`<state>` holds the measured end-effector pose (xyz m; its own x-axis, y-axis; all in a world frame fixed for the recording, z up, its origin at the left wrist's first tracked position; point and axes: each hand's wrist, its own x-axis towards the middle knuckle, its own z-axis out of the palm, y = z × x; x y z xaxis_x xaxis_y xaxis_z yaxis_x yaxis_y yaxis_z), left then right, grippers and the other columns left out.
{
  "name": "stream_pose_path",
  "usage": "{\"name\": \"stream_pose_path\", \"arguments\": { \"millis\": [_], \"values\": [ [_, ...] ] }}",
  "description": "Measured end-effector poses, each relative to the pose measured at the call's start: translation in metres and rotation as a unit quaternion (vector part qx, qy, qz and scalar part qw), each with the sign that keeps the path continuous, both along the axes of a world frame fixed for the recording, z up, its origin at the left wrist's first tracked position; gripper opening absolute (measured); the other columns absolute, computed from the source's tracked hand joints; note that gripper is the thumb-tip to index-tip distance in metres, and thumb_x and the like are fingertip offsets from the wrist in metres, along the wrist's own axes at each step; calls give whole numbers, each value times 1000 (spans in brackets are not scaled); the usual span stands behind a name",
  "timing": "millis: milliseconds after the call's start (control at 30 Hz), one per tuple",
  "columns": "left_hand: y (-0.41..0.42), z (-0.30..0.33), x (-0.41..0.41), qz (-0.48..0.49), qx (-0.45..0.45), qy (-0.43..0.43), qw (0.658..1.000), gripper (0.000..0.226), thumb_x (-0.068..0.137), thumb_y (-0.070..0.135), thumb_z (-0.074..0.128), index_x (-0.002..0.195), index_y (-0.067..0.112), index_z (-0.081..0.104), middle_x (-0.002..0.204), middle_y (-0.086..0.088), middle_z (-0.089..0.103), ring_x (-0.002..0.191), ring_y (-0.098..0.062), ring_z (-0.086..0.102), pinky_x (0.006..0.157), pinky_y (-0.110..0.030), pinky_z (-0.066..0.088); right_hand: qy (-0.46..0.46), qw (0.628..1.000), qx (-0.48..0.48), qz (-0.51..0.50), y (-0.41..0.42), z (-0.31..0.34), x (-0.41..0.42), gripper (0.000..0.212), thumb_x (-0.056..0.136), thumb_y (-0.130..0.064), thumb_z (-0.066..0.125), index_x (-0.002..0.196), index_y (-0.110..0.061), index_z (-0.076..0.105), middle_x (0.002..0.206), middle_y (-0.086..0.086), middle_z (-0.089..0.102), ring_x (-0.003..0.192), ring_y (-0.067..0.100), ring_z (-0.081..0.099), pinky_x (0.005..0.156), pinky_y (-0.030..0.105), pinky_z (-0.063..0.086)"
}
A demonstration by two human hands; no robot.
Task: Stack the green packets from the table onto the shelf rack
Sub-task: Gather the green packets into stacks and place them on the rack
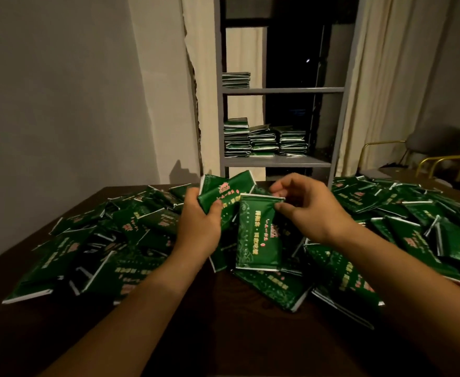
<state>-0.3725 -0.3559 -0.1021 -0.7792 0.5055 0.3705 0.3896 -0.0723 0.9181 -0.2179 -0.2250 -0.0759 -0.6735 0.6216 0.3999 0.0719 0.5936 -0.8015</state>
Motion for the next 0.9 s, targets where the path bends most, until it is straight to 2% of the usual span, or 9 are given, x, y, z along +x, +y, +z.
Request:
{"name": "stream_pose_path", "arguments": {
  "millis": [100,200,300,400,500,600,767,833,900],
  "values": [
    [25,0,4,-57,17,-82,995,3,102,26,54,102,25,57,98,-4,70,94,-27,68,88,-50,56,39,999,-13,8,8,-7,-10,28,92,0,66,96,-28,65,96,-6,71,92,11,70,80,23,57],
    [42,0,6,-128,7,-113,985,23,98,42,60,110,23,55,95,-5,72,85,-24,73,77,-46,60,83,996,-16,-28,19,-12,-23,23,92,-4,67,97,-26,66,92,-8,70,85,4,69,68,16,55],
    [52,-10,6,-146,-8,-104,984,31,93,29,71,116,28,51,102,-2,74,84,-17,75,74,-42,63,113,991,22,-68,24,-19,-29,21,88,-13,73,101,-26,64,97,-7,66,88,0,64,70,16,53],
    [61,-17,-2,-124,58,-175,975,26,94,22,69,114,27,53,101,-3,75,83,-17,76,65,-35,62,48,988,88,-120,35,-26,-27,63,74,-53,80,124,-30,50,119,-12,52,108,3,56,90,25,51],
    [65,-21,-6,-115,97,-210,966,31,94,22,68,122,24,54,109,-3,74,91,-19,75,70,-36,62,-30,997,0,-75,33,-24,-23,112,44,-79,81,136,-38,32,129,-14,51,114,10,57,95,41,54],
    [67,-25,-1,-98,83,-184,974,43,91,29,73,128,26,52,121,0,70,110,-19,69,97,-48,55,-71,997,4,-42,29,-31,-30,116,38,-67,90,133,-48,27,127,-13,52,116,9,56,99,40,52],
    [59,-19,-8,-141,106,-265,948,58,80,32,76,130,17,49,117,-11,72,99,-28,74,85,-58,58,-23,999,-38,-9,33,-31,-27,95,60,-30,95,137,-49,42,122,-15,56,110,12,63,94,43,57],
    [53,-18,-13,-149,105,-263,948,44,91,24,69,130,14,50,119,-12,71,100,-28,74,82,-57,59,-22,997,-76,12,35,-27,-18,100,69,-14,89,143,-53,35,125,-22,54,111,11,64,94,45,57],
    [50,-18,-16,-145,113,-261,948,40,95,10,64,132,14,50,117,-12,72,99,-27,74,77,-49,62,-22,996,-85,-28,41,-26,-13,105,69,-14,88,145,-56,29,130,-16,57,118,16,61,97,52,54]
  ]
}}
